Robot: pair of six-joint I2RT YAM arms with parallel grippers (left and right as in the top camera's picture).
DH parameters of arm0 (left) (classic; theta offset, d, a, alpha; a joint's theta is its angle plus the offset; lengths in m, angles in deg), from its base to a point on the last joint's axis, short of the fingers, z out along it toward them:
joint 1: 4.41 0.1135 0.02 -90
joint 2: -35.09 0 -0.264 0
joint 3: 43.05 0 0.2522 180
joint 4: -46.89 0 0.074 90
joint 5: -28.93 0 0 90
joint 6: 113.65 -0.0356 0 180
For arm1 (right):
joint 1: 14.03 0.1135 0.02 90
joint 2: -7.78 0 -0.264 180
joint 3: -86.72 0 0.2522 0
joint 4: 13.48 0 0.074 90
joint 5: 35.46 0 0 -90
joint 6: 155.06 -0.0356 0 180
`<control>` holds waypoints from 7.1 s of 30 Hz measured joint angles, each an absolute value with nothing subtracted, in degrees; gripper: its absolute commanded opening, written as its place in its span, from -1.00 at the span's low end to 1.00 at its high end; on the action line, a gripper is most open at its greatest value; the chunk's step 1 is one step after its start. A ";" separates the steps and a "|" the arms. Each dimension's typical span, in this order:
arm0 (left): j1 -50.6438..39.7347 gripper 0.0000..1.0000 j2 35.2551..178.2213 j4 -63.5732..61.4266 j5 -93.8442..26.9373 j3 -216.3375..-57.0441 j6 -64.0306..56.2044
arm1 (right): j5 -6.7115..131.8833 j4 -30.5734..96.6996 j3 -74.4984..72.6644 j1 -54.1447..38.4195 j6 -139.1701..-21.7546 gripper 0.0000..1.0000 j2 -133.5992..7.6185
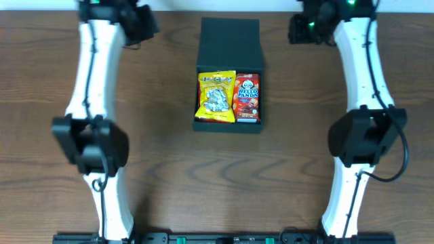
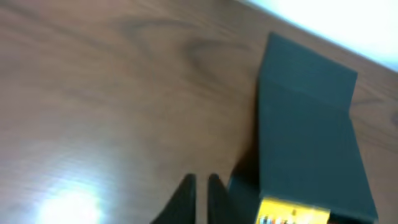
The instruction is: Pack container
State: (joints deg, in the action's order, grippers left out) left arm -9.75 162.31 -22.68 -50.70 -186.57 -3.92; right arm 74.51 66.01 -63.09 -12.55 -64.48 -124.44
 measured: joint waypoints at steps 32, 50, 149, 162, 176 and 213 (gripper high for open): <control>-12.63 -0.88 180.67 -9.67 -41.37 -186.57 7.70 | 82.57 53.66 -62.19 -11.22 -80.13 -0.97 -138.06; -12.46 -0.89 183.84 -6.88 -30.04 -186.57 9.08 | 89.52 54.19 -62.19 -11.22 -80.13 -0.97 -143.74; -10.25 -0.88 183.84 4.84 28.58 -186.57 0.27 | 142.24 55.15 -62.19 -15.00 -70.43 -0.96 -145.47; -10.25 -0.88 183.84 4.80 28.51 -186.57 0.27 | 142.02 55.30 -62.19 -14.80 -69.99 -0.97 -145.47; -11.35 -0.89 183.51 1.04 7.51 -186.61 1.45 | 106.20 56.05 -62.54 -12.42 -73.40 -0.97 -145.07; -28.79 -0.88 166.57 -45.43 -26.81 -185.50 -42.20 | 83.19 76.35 -28.64 -14.26 -42.56 -0.96 -87.42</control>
